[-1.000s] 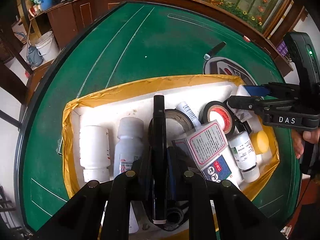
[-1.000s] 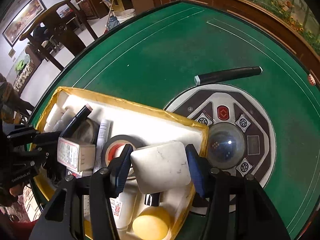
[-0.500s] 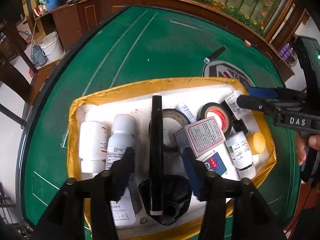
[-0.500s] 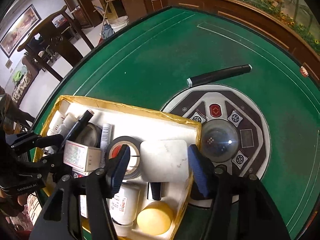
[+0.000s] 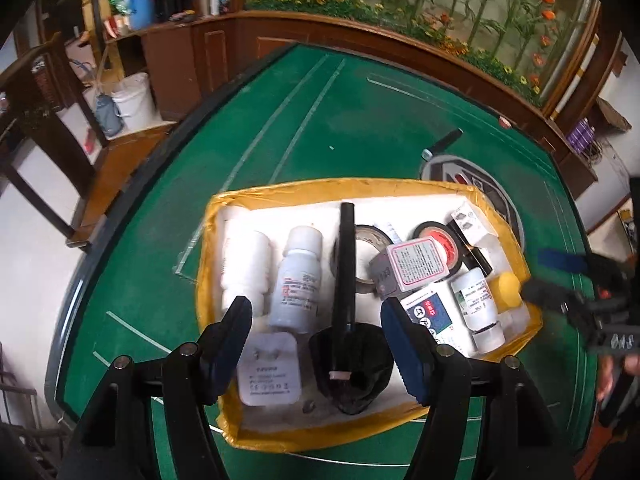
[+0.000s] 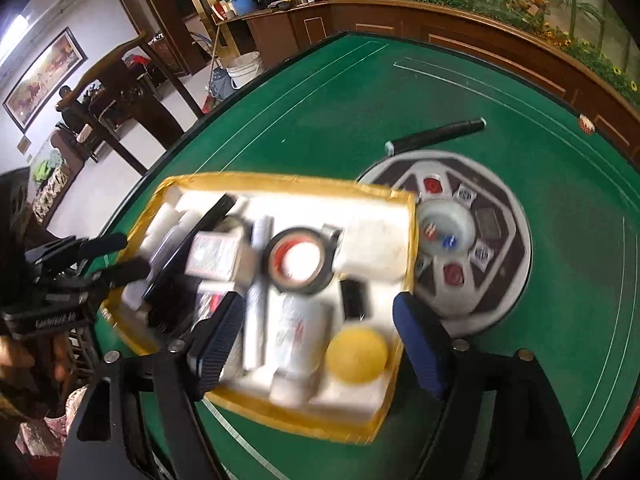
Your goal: Organize rigid objects
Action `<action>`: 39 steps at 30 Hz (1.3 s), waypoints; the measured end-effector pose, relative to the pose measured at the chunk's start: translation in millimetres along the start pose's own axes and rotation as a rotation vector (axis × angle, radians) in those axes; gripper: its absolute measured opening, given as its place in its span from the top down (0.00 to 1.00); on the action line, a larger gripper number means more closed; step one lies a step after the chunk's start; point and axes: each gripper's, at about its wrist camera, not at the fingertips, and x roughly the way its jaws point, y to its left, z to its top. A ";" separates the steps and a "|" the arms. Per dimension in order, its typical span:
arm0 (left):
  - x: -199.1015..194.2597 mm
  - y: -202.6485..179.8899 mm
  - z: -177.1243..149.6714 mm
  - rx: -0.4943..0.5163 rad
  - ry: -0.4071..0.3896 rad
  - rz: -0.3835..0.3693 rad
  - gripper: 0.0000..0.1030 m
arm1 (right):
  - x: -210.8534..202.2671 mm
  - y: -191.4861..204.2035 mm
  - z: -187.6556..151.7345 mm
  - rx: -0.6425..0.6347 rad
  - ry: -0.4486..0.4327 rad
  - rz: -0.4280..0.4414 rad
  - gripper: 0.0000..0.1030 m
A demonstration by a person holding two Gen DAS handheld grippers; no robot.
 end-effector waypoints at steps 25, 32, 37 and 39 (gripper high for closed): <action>-47.0 -26.1 -46.7 0.007 -0.080 0.174 0.01 | -43.0 32.8 -63.4 0.011 -0.020 -0.113 0.00; -68.3 -53.5 -56.8 0.019 -0.077 0.123 0.01 | -56.2 22.5 -71.5 0.021 -0.042 -0.120 0.00; -76.0 -69.4 -65.8 0.018 -0.051 0.135 0.01 | -59.3 15.4 -72.4 0.014 -0.040 -0.126 0.00; -77.7 -73.3 -67.4 0.013 -0.043 0.123 0.01 | -62.3 16.2 -70.6 0.002 -0.051 -0.122 0.00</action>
